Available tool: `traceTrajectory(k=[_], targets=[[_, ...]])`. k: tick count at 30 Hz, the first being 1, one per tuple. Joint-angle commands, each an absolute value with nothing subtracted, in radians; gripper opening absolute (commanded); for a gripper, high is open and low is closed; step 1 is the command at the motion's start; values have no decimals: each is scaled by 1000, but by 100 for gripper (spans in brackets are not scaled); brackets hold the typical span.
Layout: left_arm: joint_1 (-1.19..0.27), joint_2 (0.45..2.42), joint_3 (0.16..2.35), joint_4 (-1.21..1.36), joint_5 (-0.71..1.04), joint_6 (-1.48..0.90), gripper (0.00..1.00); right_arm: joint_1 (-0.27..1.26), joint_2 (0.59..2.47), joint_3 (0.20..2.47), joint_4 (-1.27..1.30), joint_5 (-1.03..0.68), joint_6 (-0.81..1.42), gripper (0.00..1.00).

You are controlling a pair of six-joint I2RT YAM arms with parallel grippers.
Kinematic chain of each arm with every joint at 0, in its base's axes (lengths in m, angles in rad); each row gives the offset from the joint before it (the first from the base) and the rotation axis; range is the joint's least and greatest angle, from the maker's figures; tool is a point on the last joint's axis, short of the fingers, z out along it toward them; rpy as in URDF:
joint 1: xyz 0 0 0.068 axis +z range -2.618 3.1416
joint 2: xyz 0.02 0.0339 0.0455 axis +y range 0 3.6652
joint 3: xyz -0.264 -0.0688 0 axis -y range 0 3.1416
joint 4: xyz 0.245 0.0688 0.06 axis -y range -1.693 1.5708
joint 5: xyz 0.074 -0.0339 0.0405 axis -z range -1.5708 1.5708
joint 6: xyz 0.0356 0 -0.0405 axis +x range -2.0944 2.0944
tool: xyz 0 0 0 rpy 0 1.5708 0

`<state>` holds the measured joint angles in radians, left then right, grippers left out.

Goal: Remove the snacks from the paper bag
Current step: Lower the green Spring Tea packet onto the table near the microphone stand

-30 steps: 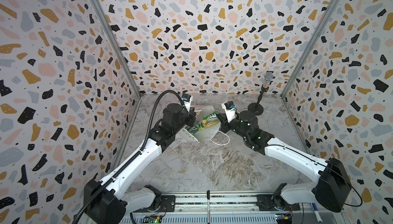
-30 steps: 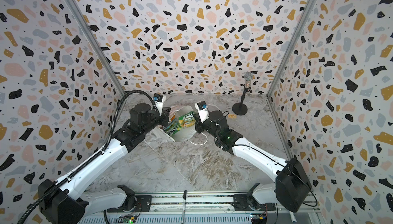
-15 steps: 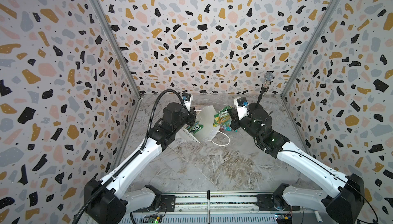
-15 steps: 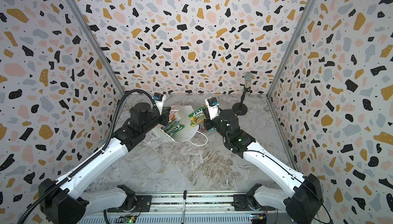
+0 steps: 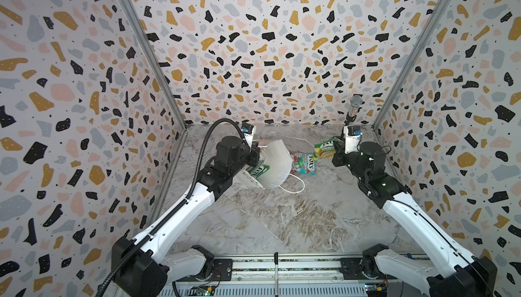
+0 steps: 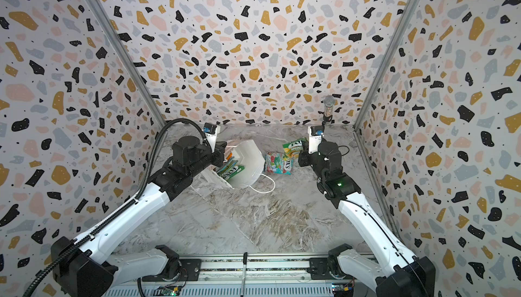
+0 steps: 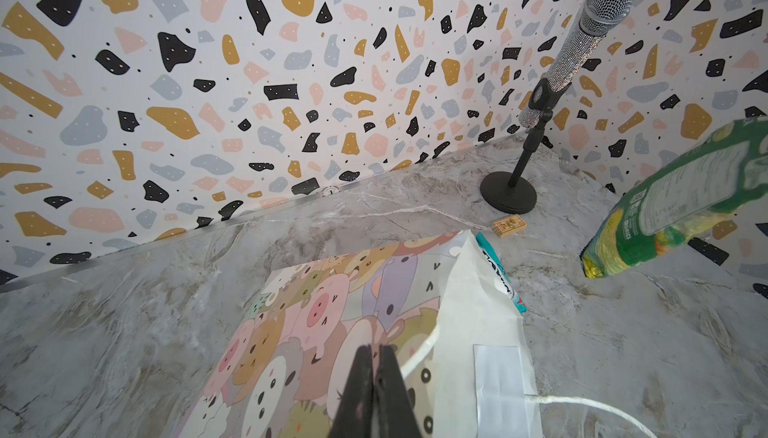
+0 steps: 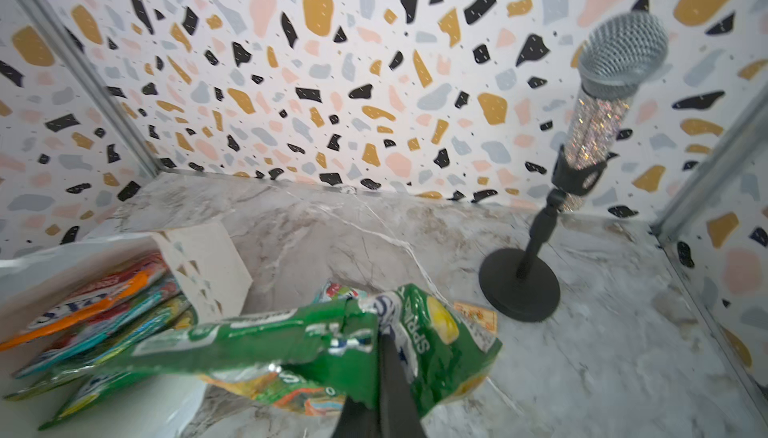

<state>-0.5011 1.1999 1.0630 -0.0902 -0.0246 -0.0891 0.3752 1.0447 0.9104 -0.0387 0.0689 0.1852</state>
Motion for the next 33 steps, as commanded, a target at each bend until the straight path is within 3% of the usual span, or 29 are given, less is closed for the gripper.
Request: traceTrajectory(k=[1, 12, 25, 33], targets=[[-506, 1199, 1090, -66, -23, -75, 0, 341, 1002, 867, -83, 38, 229, 0], [-507, 1197, 1089, -68, -28, -72, 0, 279, 1052, 785, -168, -17, 293, 0], [-509, 1197, 1088, -67, -28, -72, 0, 77, 1224, 724, -50, -259, 399, 0], [-509, 1197, 1088, -67, -32, -72, 0, 1, 1355, 755, 7, -287, 428, 0]])
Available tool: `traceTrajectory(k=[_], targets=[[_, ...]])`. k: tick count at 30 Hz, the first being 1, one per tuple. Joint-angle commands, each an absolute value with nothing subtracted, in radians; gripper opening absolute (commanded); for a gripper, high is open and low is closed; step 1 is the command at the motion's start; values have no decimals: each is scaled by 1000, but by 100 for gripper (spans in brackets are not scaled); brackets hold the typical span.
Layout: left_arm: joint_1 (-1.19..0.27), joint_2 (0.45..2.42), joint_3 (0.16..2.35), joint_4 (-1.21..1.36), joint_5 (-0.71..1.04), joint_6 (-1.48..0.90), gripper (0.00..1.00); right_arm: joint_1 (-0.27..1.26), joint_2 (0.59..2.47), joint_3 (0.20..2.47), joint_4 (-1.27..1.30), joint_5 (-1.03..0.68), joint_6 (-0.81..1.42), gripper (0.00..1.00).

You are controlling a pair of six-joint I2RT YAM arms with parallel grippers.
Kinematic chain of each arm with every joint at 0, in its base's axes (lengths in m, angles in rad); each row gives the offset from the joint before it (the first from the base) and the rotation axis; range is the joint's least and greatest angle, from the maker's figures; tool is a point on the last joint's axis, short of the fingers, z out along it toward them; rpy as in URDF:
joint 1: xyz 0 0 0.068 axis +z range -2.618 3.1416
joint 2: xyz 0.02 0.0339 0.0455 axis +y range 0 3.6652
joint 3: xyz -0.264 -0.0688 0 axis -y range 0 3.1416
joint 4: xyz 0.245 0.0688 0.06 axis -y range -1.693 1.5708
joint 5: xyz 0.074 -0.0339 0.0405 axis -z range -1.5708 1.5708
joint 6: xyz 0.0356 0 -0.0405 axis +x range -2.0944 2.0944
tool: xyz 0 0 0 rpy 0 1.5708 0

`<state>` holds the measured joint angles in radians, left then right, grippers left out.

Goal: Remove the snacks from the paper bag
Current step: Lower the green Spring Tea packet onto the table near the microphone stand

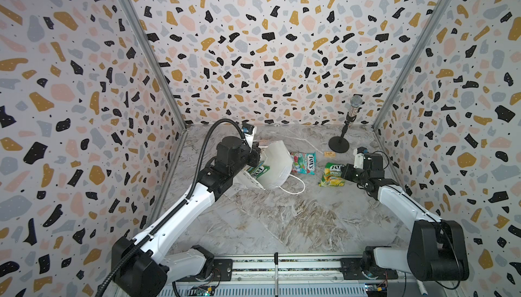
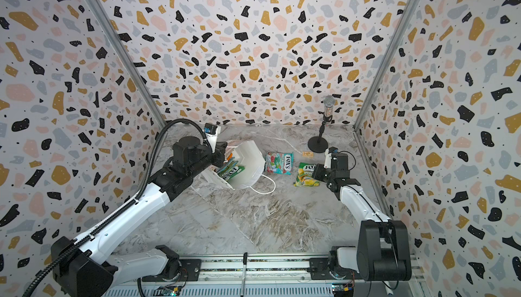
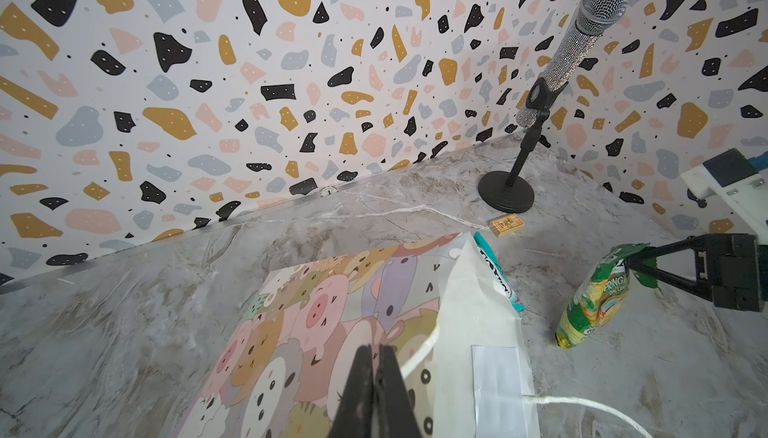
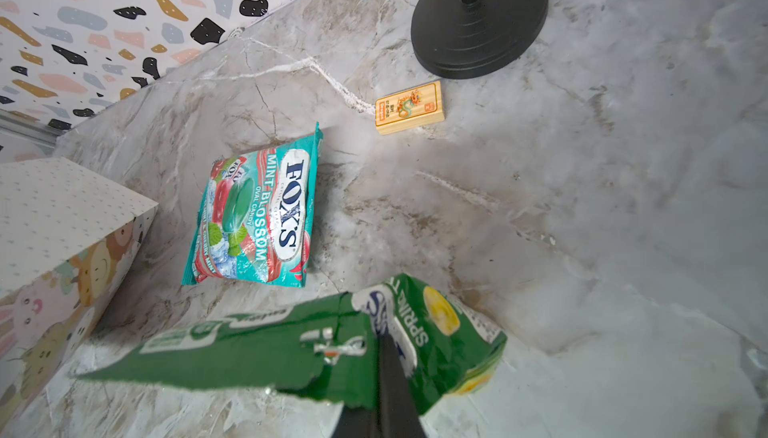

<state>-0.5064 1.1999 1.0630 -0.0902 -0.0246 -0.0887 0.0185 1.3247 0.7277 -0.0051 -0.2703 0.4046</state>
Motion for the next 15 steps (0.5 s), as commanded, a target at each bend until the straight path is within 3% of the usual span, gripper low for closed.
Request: traceTrajectory(k=[1, 15], targets=[[-510, 1197, 1088, -67, -32, -71, 0, -5, 1376, 760, 13, -284, 429, 0], [-510, 1204, 1085, -66, -42, -66, 0, -88, 1598, 862, 60, -275, 452, 0]])
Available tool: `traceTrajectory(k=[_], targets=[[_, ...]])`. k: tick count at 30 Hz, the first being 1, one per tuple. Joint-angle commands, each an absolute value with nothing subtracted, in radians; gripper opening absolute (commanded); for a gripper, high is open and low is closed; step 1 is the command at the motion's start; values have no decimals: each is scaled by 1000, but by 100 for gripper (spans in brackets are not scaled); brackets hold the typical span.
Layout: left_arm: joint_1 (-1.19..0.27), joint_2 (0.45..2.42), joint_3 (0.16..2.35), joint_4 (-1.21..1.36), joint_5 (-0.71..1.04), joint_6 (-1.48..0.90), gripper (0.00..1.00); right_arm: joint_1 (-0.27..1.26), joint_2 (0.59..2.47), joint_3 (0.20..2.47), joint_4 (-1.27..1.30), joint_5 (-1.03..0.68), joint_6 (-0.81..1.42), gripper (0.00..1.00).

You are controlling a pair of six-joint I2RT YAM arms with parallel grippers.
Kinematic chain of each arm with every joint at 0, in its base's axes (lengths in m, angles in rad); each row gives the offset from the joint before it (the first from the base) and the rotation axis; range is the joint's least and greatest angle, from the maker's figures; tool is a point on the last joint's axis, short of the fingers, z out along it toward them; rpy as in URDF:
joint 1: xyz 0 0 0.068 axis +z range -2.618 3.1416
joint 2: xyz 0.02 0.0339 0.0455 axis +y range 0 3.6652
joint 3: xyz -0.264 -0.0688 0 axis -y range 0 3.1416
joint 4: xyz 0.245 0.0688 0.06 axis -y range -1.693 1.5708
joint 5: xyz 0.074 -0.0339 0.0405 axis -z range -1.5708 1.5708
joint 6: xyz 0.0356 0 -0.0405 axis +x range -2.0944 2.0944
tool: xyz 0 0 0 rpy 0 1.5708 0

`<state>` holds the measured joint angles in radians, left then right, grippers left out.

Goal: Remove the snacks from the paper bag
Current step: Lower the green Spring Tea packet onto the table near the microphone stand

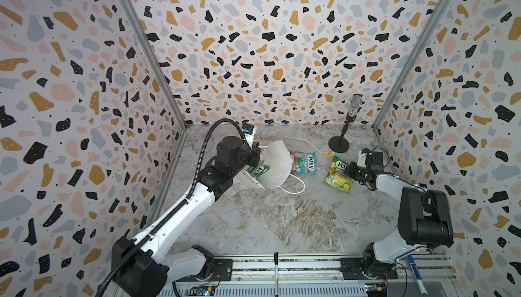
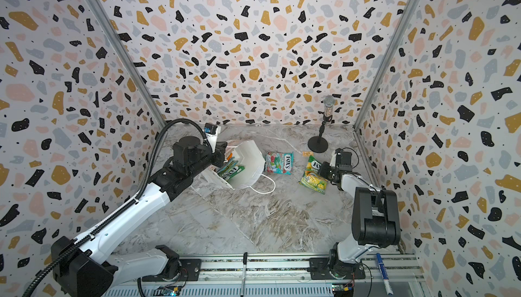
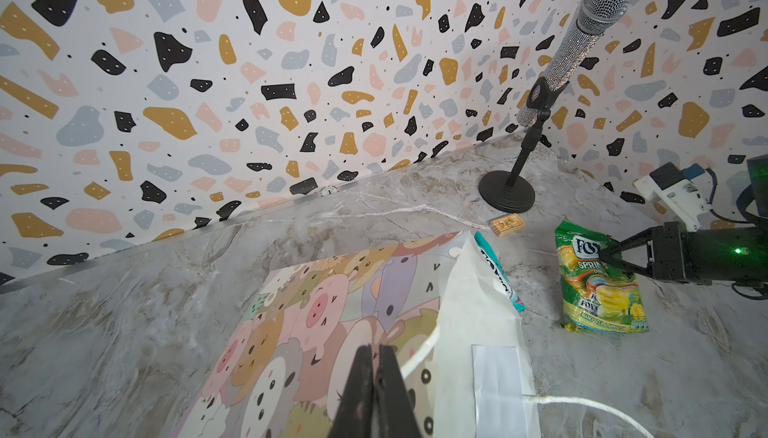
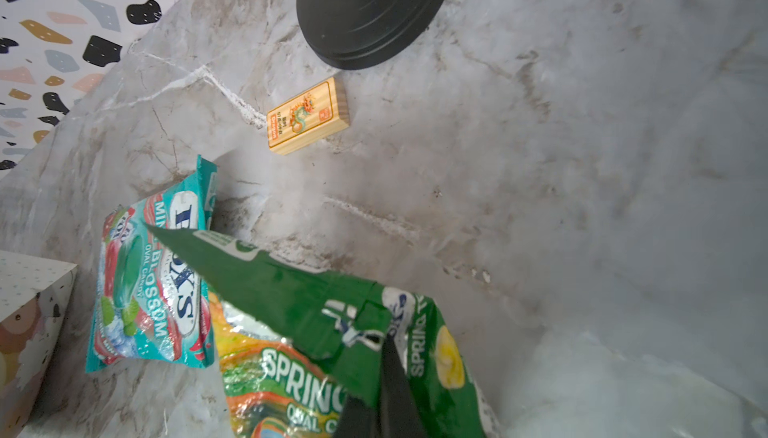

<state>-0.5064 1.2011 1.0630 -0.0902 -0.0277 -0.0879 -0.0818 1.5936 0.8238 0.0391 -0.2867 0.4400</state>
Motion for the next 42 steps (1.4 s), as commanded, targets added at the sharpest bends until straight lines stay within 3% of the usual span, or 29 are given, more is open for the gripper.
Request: traceTrajectory(k=[1, 23, 26, 30, 34, 42], targets=[[-509, 1203, 1085, -66, -41, -66, 0, -92, 1606, 862, 66, -271, 454, 0], [-511, 1200, 1084, -63, -35, -67, 0, -236, 1760, 927, 166, -247, 531, 2], [-511, 1198, 1083, -63, -34, -66, 0, -248, 1781, 948, 157, -265, 529, 8], [-511, 1196, 1083, -62, -32, -66, 0, -250, 1765, 945, 158, -250, 526, 28], [-511, 1195, 1084, -63, -32, -67, 0, -249, 1714, 918, 159, -223, 528, 43], [-516, 1191, 1089, -69, -31, -66, 0, -248, 1541, 834, 134, -193, 506, 56]])
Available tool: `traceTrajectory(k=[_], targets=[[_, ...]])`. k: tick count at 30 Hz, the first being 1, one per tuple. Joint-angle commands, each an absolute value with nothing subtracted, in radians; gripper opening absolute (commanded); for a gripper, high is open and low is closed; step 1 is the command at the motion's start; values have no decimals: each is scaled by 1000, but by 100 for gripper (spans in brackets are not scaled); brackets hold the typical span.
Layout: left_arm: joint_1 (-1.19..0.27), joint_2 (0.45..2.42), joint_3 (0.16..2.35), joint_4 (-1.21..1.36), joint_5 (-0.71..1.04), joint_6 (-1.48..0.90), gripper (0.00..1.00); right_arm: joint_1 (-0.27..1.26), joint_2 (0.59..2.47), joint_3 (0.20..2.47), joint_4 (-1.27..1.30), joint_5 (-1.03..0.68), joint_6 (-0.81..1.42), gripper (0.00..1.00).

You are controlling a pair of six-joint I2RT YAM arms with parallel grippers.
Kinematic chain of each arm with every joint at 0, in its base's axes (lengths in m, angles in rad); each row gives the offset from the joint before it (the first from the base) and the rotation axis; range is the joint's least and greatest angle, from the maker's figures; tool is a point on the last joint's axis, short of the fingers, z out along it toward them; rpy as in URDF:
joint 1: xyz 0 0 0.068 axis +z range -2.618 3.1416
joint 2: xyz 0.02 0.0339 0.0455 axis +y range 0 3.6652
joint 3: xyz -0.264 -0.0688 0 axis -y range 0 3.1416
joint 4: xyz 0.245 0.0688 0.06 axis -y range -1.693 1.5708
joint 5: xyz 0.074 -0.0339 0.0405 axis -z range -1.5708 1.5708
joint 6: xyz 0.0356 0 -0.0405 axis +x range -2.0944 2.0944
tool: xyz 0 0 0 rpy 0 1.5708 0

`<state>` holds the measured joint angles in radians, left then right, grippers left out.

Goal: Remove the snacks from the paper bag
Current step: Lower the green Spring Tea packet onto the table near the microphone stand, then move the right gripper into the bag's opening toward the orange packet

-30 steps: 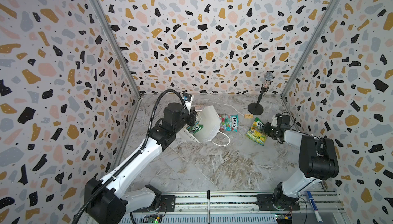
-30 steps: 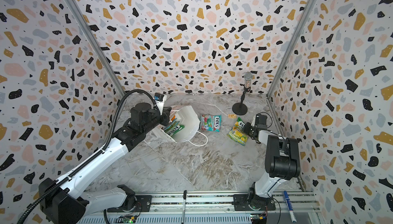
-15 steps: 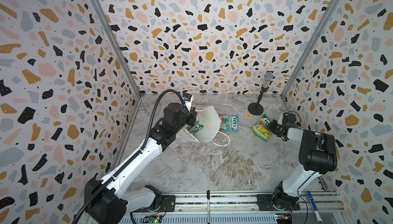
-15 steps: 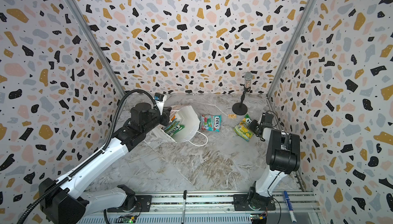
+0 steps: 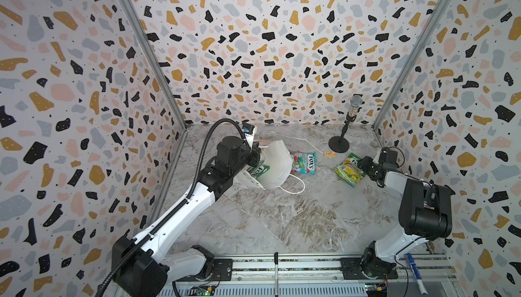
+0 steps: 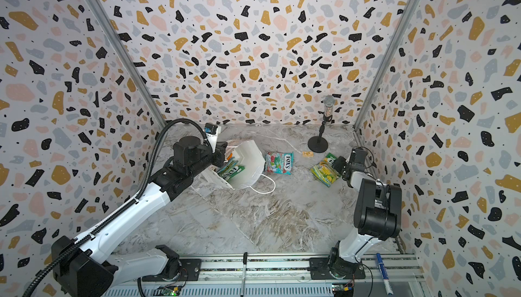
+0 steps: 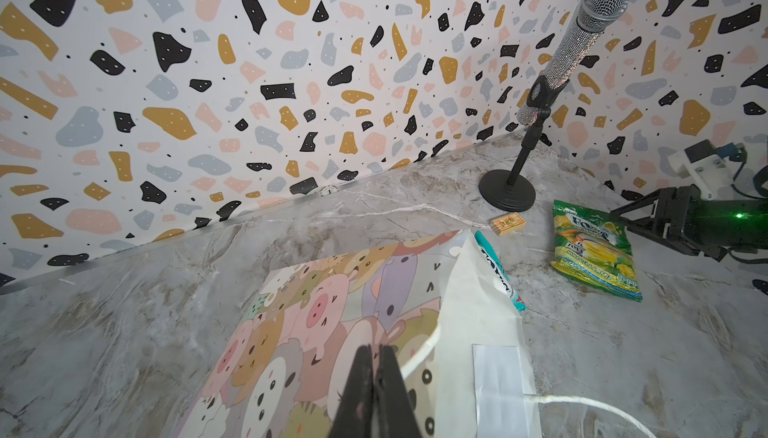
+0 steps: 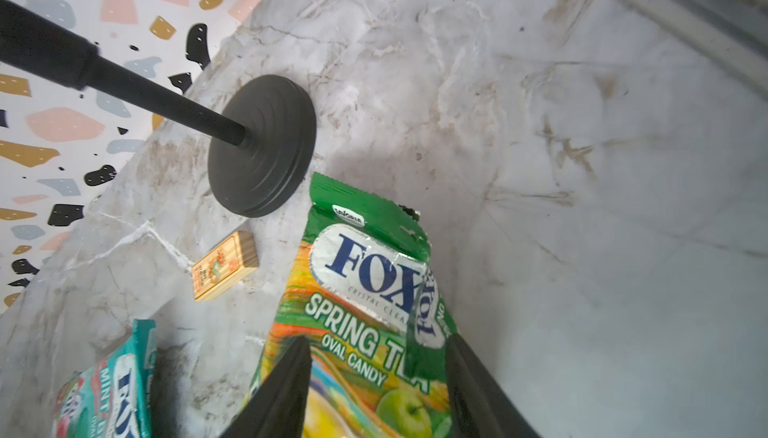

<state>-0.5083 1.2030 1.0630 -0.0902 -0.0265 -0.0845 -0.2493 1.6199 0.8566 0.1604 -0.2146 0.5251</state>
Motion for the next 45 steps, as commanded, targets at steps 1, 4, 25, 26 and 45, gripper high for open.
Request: traceTrajectory(k=[1, 4, 25, 26, 45], targets=[[-518, 1187, 1090, -68, -34, -67, 0, -245, 1517, 824, 125, -198, 501, 57], [-522, 1178, 1081, -67, -23, -83, 0, -232, 1448, 788, 140, -292, 476, 58], [-552, 1117, 993, -70, 45, -97, 0, 379, 1197, 786, 167, -513, 421, 59], [-552, 1117, 988, -64, 46, -97, 0, 405, 1203, 795, 163, -512, 428, 59], [-552, 1102, 946, 5, 21, -132, 0, 739, 1407, 858, 314, -457, 455, 53]])
